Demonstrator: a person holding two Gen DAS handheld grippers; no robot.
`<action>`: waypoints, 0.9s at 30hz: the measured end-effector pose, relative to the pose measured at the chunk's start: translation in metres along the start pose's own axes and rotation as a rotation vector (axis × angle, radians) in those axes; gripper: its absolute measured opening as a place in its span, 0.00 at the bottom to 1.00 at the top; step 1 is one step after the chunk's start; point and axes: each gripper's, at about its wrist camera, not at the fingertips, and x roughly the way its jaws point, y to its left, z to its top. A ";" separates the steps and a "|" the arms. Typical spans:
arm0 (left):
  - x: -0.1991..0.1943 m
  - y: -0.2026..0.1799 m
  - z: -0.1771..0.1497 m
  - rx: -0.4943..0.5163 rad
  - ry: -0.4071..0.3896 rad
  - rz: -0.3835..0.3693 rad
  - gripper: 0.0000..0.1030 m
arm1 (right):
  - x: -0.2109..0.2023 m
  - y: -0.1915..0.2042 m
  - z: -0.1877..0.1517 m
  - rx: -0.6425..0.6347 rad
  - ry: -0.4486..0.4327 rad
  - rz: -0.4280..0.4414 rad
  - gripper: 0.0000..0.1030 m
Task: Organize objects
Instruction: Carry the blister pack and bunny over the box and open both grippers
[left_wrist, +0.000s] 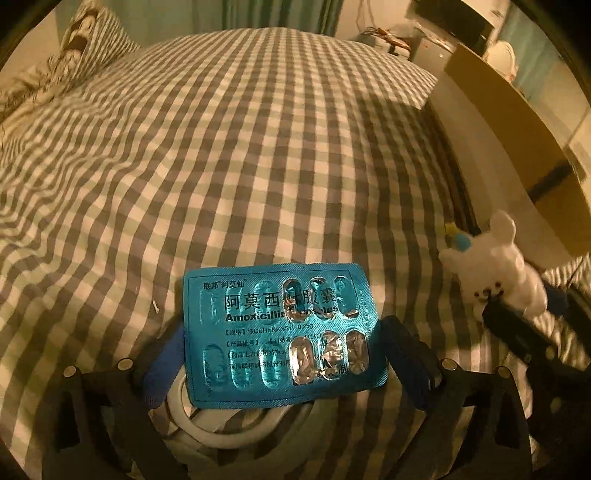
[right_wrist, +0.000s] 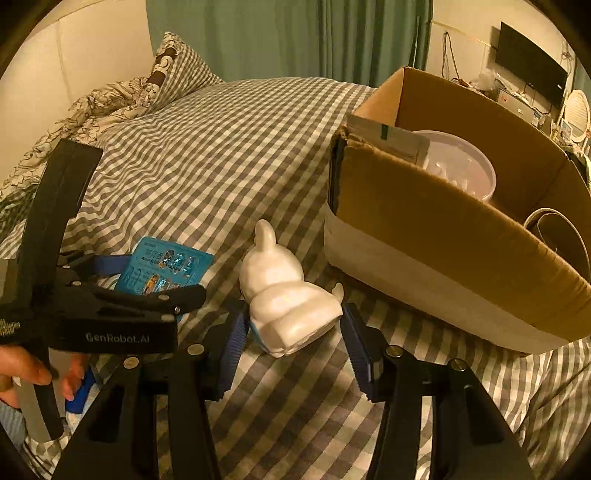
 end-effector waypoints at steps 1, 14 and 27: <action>-0.002 -0.002 -0.001 0.022 -0.006 0.011 0.98 | -0.001 0.000 -0.001 -0.002 -0.002 -0.005 0.49; -0.092 -0.037 -0.002 0.122 -0.180 0.027 0.97 | -0.081 -0.005 -0.014 0.007 -0.114 -0.035 0.49; -0.199 -0.149 0.058 0.293 -0.425 -0.061 0.97 | -0.228 -0.067 0.020 0.008 -0.371 -0.189 0.49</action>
